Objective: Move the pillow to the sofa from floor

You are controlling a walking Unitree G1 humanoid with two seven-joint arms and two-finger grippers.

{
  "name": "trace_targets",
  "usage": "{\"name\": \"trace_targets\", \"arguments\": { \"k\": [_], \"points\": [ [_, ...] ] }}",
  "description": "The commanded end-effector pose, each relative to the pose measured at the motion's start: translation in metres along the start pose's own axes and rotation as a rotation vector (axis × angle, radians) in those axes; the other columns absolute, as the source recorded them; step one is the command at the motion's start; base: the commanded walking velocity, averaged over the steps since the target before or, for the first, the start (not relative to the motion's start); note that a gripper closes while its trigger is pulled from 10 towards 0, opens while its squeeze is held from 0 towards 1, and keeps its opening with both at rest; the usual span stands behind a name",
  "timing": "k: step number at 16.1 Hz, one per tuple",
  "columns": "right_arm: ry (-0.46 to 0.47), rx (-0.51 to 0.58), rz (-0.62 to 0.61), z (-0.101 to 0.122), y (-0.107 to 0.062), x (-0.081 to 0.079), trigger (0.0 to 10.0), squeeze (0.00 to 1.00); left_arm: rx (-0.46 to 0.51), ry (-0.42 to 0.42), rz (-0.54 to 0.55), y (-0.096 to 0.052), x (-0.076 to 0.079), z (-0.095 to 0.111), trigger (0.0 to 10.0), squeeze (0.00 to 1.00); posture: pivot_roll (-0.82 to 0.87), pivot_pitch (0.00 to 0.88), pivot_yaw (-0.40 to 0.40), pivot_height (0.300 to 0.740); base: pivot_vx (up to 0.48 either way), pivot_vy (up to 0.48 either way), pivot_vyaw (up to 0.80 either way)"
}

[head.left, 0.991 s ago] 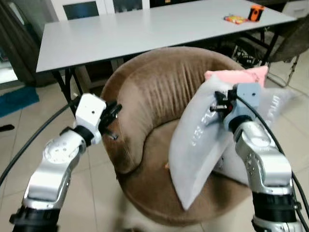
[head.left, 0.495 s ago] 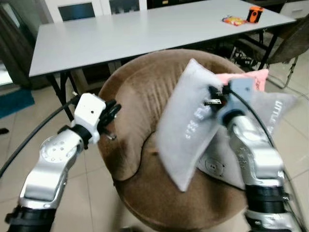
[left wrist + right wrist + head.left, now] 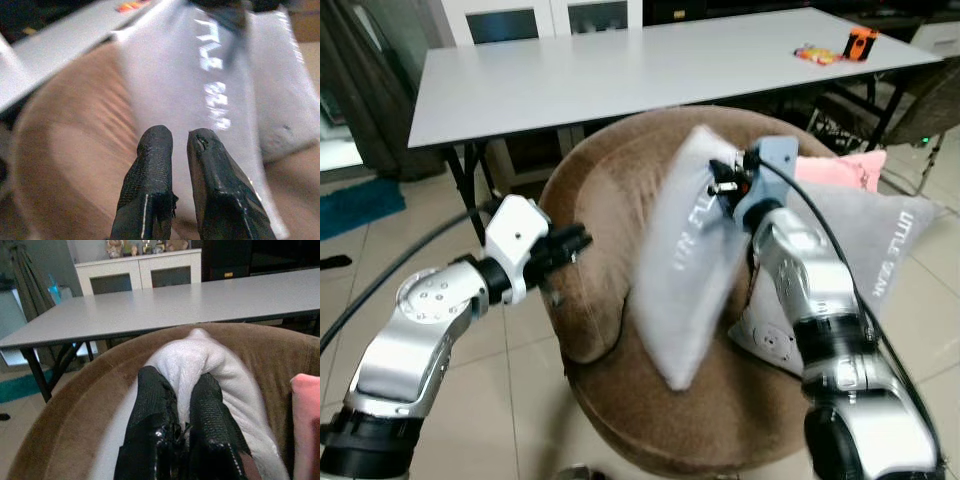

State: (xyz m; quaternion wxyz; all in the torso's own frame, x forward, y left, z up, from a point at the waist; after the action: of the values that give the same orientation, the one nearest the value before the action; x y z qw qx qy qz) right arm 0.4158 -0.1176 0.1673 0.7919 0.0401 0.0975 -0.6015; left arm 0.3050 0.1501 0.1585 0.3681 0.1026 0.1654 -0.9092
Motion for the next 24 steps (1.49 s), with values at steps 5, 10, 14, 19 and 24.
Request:
{"name": "trace_targets", "arguments": {
  "k": [5, 10, 14, 19, 24],
  "points": [
    [-0.034, -0.101, 0.015, -0.031, 0.011, 0.015, 10.0, 0.0, -0.041, -0.002, -0.198, -0.001, 0.018, -0.004, 10.0, 0.0, -0.06, 0.0, 0.036, 0.74, 0.0, 0.0, 0.0],
    [-0.158, -0.145, -0.104, -0.044, 0.003, 0.043, 10.0, 1.0, -0.045, -0.003, -0.205, 0.001, 0.019, -0.006, 10.0, 0.0, -0.04, 0.0, 0.033, 0.74, 0.0, 0.0, 0.0],
    [-0.21, -0.017, -0.221, 0.003, -0.005, 0.088, 10.0, 0.0, 0.018, -0.086, -0.007, -0.004, 0.007, -0.008, 10.0, 0.0, -0.07, 0.0, 0.049, 0.74, 0.0, 0.0, 0.0],
    [-0.189, 0.237, -0.261, 0.043, -0.022, 0.106, 10.0, 0.0, 0.049, -0.118, 0.295, -0.011, -0.012, -0.011, 10.0, 0.0, -0.09, 0.0, 0.052, 0.74, 0.0, 0.0, 0.0],
    [-0.143, 0.29, -0.309, 0.041, -0.058, 0.077, 10.0, 0.0, 0.034, -0.042, 0.433, -0.016, -0.019, -0.008, 10.0, 0.0, -0.12, 0.0, 0.038, 0.74, 0.0, -0.051, 0.0]
  ]
}}
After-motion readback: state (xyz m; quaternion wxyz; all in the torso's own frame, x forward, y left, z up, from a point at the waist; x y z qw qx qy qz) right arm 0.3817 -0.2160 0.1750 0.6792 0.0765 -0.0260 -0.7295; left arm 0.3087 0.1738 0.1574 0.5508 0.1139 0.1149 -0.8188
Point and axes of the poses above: a point about 5 cm out from each wrist's last joint towards the gripper, its own y axis pointing out of the wrist towards the gripper, its own z axis along the axis of the wrist's last joint, x = y × z, the point moved 4 cm from there along y, pointing out of the wrist towards the gripper, and after that the axes turned 5 degrees about y, right-handed, at the moved point
